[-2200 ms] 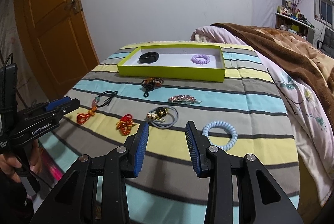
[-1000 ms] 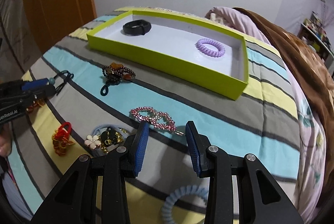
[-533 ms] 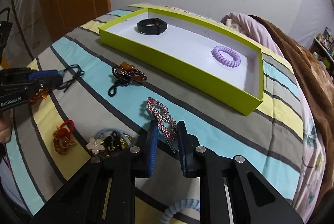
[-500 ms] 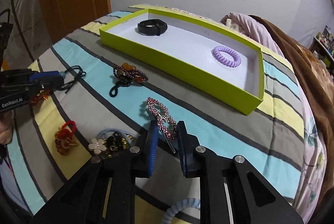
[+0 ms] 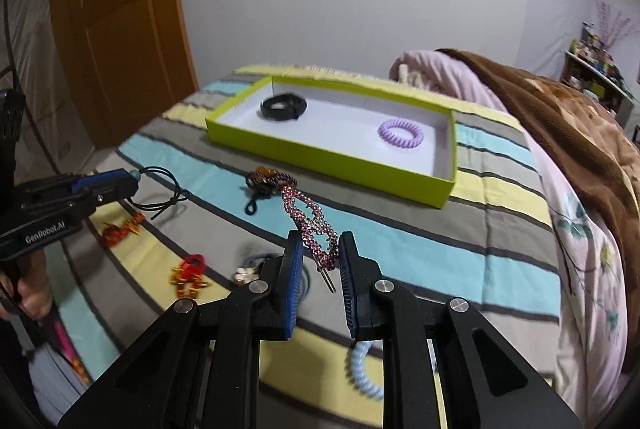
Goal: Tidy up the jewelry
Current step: 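Grasp the pink rhinestone hair clip with the right gripper while the left grasps the pink 'H' pendant, then carry the rhinestone clip and 'H' pendant into the lime-green box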
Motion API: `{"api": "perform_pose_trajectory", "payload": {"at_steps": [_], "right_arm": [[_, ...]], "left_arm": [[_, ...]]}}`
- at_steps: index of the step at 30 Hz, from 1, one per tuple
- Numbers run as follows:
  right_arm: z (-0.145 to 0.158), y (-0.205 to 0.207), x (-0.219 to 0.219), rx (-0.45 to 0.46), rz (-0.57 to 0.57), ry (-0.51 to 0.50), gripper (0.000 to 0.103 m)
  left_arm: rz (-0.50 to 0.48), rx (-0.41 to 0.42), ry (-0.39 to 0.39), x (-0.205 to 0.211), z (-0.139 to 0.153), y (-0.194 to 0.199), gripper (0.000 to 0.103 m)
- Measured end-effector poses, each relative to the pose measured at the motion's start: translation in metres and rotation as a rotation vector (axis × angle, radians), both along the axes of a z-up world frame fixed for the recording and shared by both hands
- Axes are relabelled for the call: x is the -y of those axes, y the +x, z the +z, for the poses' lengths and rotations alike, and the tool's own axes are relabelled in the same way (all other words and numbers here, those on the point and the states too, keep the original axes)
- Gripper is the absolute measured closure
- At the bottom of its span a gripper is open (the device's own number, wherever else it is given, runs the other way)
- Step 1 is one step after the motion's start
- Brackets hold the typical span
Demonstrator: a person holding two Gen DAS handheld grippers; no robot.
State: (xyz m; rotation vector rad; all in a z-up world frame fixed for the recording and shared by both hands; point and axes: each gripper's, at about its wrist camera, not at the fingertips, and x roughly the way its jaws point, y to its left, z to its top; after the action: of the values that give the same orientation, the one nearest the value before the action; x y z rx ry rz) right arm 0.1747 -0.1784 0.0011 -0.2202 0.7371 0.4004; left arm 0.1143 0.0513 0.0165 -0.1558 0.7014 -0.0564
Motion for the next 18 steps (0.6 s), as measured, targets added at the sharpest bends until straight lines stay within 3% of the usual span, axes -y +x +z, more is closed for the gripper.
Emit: {"api": "perform_pose_trajectory", "payload": {"at_steps": [18], "right_arm": [[0.043, -0.076, 0.007, 0.107, -0.076, 0.083, 0.084]], "left_arm": [[-0.044, 0.125, 0.041, 0.034, 0.048, -0.042, 0.082]]}}
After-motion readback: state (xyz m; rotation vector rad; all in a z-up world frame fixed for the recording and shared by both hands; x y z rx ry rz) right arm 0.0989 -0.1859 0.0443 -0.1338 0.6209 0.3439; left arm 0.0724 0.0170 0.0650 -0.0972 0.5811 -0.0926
